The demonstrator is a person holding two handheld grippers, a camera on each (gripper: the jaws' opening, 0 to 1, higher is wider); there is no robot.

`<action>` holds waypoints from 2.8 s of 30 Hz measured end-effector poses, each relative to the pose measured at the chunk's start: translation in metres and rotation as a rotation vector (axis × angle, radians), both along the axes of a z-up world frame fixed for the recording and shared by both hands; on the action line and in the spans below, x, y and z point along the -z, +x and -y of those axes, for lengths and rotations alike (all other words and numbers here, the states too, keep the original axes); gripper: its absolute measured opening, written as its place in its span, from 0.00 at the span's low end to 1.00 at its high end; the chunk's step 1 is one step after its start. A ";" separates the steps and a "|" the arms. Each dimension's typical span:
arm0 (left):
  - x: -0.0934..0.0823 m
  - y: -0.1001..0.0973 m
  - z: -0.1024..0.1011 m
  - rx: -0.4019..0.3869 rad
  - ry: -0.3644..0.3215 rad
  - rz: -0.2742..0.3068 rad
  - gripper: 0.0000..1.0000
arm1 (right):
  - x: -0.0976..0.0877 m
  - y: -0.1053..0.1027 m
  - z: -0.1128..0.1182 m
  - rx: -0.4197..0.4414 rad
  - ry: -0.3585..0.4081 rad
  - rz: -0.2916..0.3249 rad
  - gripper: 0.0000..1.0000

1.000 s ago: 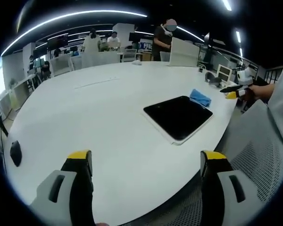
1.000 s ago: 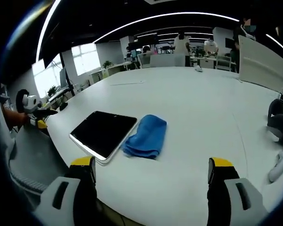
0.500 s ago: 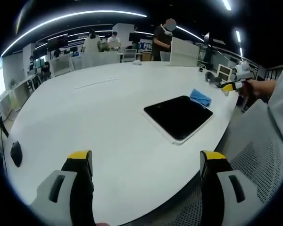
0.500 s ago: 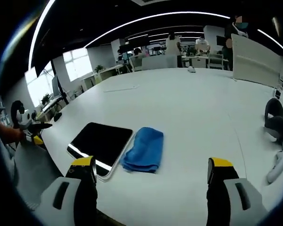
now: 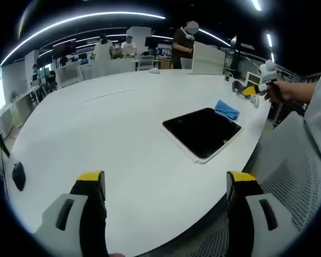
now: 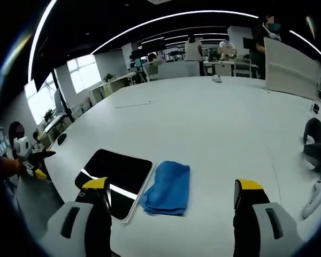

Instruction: Wipe the mirror surface with the cleaning cloth until all visible marks leave the cleaned area.

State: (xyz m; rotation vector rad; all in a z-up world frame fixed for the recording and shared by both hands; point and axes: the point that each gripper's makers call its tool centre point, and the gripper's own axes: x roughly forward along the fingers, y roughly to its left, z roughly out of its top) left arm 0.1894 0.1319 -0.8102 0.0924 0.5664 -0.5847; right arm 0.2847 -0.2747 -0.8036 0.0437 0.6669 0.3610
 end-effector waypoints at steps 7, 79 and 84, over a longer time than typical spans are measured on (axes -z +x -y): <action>-0.001 0.000 0.000 -0.002 0.005 0.002 0.93 | -0.002 0.011 -0.006 -0.003 -0.023 -0.025 0.91; 0.003 0.001 -0.004 0.003 -0.004 -0.007 0.92 | 0.055 0.025 0.018 0.158 -0.144 -0.249 0.01; 0.000 0.003 -0.003 0.000 -0.027 0.008 0.98 | 0.048 0.031 0.015 0.201 -0.117 -0.256 0.01</action>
